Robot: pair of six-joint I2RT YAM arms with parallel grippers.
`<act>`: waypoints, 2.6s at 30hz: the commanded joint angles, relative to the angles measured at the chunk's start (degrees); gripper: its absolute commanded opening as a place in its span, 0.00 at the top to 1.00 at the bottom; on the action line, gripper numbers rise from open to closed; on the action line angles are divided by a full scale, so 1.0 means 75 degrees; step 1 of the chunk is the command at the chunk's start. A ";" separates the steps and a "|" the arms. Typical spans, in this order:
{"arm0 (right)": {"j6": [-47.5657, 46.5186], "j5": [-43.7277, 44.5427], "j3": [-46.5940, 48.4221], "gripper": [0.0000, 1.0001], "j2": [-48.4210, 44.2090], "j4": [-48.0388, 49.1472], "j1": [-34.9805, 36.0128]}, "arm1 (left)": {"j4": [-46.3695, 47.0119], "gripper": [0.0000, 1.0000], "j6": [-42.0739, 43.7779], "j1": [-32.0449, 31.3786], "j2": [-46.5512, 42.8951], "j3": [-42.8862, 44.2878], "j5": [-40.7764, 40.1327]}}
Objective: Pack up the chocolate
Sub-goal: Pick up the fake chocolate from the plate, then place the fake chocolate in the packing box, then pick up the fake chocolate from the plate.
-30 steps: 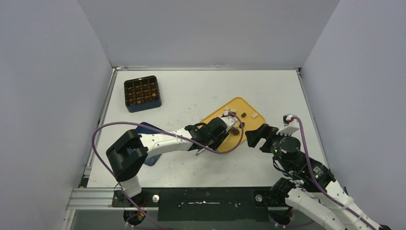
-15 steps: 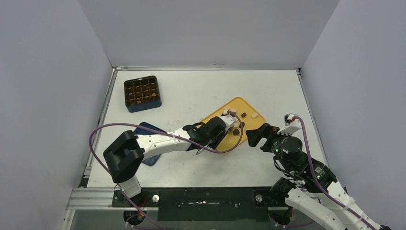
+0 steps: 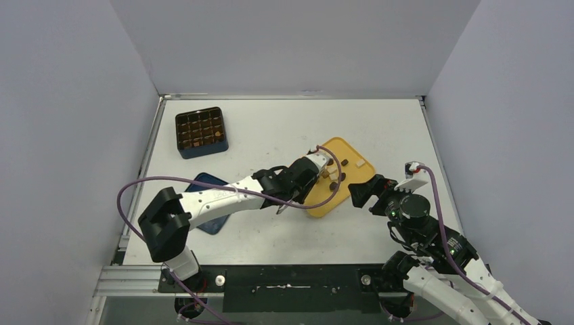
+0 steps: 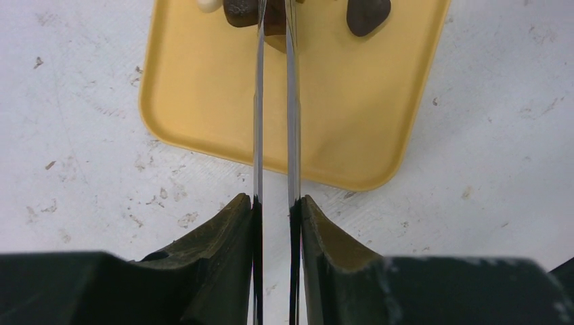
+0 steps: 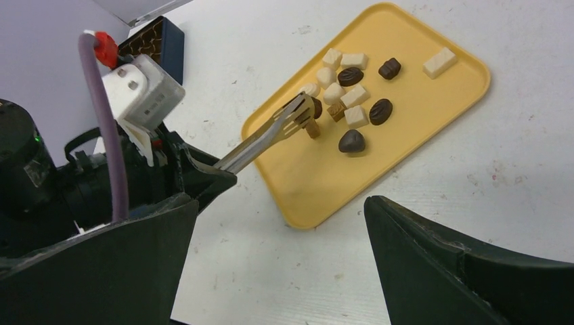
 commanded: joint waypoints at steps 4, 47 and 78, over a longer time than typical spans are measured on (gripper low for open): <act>0.0082 -0.0042 0.0339 0.00 -0.0238 0.0113 0.0064 | -0.1032 0.74 -0.0261 0.1058 -0.0530 0.1403 -0.0326; 0.0175 -0.0595 -0.0061 0.00 -0.0082 0.0593 0.0064 | -0.0882 0.71 -0.0295 0.7442 -0.0149 0.1324 0.1194; 0.0140 -0.0549 0.0005 0.00 -0.0189 0.0438 0.0064 | -0.0938 0.62 -0.0088 0.7512 -0.0301 0.1555 0.1404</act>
